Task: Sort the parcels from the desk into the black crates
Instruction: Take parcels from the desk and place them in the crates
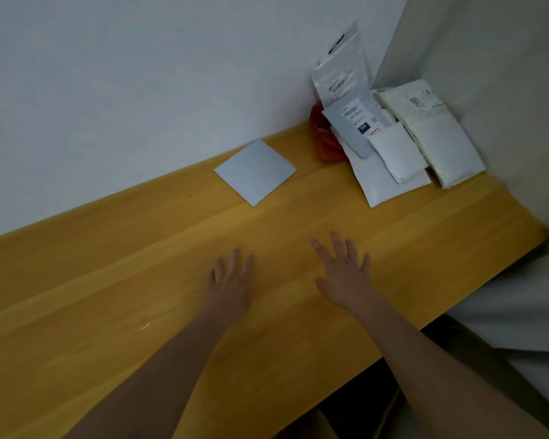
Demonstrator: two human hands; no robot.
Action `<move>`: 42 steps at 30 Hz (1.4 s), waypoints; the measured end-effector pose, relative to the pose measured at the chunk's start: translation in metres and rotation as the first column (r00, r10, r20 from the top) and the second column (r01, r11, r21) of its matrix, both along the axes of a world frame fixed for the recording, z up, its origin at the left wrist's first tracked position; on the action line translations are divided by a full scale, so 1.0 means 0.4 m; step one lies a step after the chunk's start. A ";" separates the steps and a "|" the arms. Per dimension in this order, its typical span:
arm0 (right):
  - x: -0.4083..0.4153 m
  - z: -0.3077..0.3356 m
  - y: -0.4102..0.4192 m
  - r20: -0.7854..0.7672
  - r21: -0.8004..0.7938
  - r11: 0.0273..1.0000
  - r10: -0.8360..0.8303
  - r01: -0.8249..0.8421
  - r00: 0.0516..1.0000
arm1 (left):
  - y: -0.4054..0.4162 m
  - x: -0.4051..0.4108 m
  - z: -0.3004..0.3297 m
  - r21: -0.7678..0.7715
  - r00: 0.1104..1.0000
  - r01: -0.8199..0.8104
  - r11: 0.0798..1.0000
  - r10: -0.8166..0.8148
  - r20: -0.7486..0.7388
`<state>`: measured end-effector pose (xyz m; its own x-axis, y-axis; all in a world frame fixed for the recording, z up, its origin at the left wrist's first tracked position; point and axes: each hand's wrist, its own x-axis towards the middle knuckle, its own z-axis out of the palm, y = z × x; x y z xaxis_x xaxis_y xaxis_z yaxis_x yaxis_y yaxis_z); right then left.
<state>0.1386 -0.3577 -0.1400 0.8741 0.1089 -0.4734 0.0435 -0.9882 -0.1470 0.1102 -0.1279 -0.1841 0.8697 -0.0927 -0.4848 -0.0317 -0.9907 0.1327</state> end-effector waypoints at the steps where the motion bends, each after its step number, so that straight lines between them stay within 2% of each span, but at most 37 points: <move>1: 0.026 -0.003 -0.003 -0.011 0.006 1.000 0.002 -0.002 1.000 | 0.000 0.023 -0.002 0.004 1.000 0.001 1.000 -0.001 0.000; 10: 0.231 -0.086 -0.011 -0.127 0.052 0.996 0.078 -0.072 0.989 | -0.054 0.233 -0.030 -0.036 0.994 -0.083 0.996 0.085 0.064; 15: 0.348 -0.124 -0.015 -0.063 0.091 0.978 0.192 -0.185 0.979 | -0.074 0.344 -0.043 0.030 0.980 -0.143 0.989 0.137 0.147; 23: 0.416 -0.139 -0.016 -0.023 -0.003 0.953 0.303 -0.303 0.953 | -0.126 0.474 -0.031 0.117 0.946 -0.307 0.944 0.290 0.145; 27: 0.436 -0.133 -0.006 -0.048 -0.027 0.941 0.335 -0.336 0.941 | -0.143 0.470 -0.010 0.298 0.983 -0.180 0.937 0.163 0.081; 30: 0.422 -0.141 -0.023 -0.026 -0.005 0.939 0.345 -0.345 0.938 | -0.157 0.437 -0.008 0.323 0.992 -0.129 0.938 0.125 0.032; 33: 0.408 -0.143 -0.054 -0.044 0.083 0.944 0.323 -0.319 0.945 | -0.162 0.396 -0.003 0.223 0.971 -0.237 0.946 0.235 0.036; 35: 0.410 -0.140 -0.071 -0.050 0.150 0.943 0.307 -0.297 0.950 | -0.151 0.367 0.001 0.045 0.936 -0.353 0.935 0.352 0.027; 37: 0.416 -0.128 -0.074 -0.030 0.259 0.941 0.234 -0.219 0.972 | -0.135 0.329 0.006 -0.181 0.924 -0.377 0.908 0.384 0.000; 40: 0.404 -0.095 -0.051 -0.009 0.346 0.921 0.196 -0.180 0.981 | -0.105 0.256 0.019 -0.405 0.915 -0.359 0.841 0.403 0.026; 42: 0.376 -0.086 -0.025 -0.018 0.361 0.912 0.217 -0.196 0.976 | -0.091 0.210 0.045 -0.555 0.872 -0.396 0.731 0.489 0.021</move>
<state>0.2889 -0.3678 -0.1745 0.7871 0.4541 -0.4174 0.2222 -0.8401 -0.4948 0.1943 -0.1641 -0.1662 0.9344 0.1266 -0.3330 0.3268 -0.6766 0.6598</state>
